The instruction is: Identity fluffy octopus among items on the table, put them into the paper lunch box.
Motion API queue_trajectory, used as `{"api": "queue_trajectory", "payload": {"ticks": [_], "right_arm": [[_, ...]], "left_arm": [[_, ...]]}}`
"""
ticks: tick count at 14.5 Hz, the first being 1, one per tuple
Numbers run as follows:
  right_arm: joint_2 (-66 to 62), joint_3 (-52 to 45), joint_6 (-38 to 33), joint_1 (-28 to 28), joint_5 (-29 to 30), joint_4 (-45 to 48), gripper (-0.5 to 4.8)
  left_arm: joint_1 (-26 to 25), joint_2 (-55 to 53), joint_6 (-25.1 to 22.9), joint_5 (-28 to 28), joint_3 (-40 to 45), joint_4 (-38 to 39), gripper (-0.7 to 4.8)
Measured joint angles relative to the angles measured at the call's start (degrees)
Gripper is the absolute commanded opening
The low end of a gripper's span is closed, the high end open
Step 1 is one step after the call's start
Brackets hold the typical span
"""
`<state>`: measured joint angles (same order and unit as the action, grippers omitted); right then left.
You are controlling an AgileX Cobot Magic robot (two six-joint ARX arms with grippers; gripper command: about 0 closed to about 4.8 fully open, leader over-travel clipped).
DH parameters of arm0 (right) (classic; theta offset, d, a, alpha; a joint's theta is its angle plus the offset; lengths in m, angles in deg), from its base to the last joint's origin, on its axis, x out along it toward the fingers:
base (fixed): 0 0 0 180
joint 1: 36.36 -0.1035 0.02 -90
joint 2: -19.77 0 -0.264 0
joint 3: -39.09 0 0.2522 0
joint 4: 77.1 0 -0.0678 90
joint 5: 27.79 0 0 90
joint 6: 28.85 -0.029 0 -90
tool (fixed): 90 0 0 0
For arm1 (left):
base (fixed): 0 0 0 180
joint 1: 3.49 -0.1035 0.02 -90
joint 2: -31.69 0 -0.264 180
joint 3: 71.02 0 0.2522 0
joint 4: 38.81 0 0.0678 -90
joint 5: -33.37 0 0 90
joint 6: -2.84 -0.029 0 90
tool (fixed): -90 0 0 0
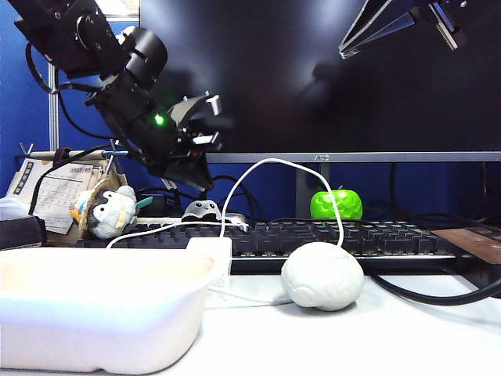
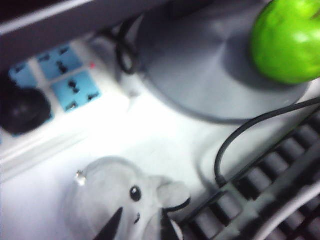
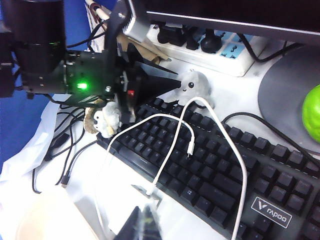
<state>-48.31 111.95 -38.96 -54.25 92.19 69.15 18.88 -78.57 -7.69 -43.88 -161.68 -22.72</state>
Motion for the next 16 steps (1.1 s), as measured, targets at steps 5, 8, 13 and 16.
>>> {"api": "queue_trajectory", "payload": {"ticks": [5,8,13,16], "right_arm": [[0.0,0.0,0.37,0.0,0.0,0.0,-0.06],[-0.13,0.0,3.67,0.0,-0.42,0.07,-0.06],[-5.79,-0.07,13.27,0.0,-0.46,0.48,-0.06],[-7.76,-0.13,17.73,0.0,-0.81,2.43,-0.06]], "left_arm": [[0.0,-0.22,-0.02,0.04,0.0,-0.37,3.75],[0.0,-0.66,0.0,0.02,0.0,-0.59,3.75],[-0.02,-0.68,1.62,0.02,0.0,-0.87,3.74],[-0.02,-0.7,2.4,0.02,0.0,-1.11,3.74]]}}
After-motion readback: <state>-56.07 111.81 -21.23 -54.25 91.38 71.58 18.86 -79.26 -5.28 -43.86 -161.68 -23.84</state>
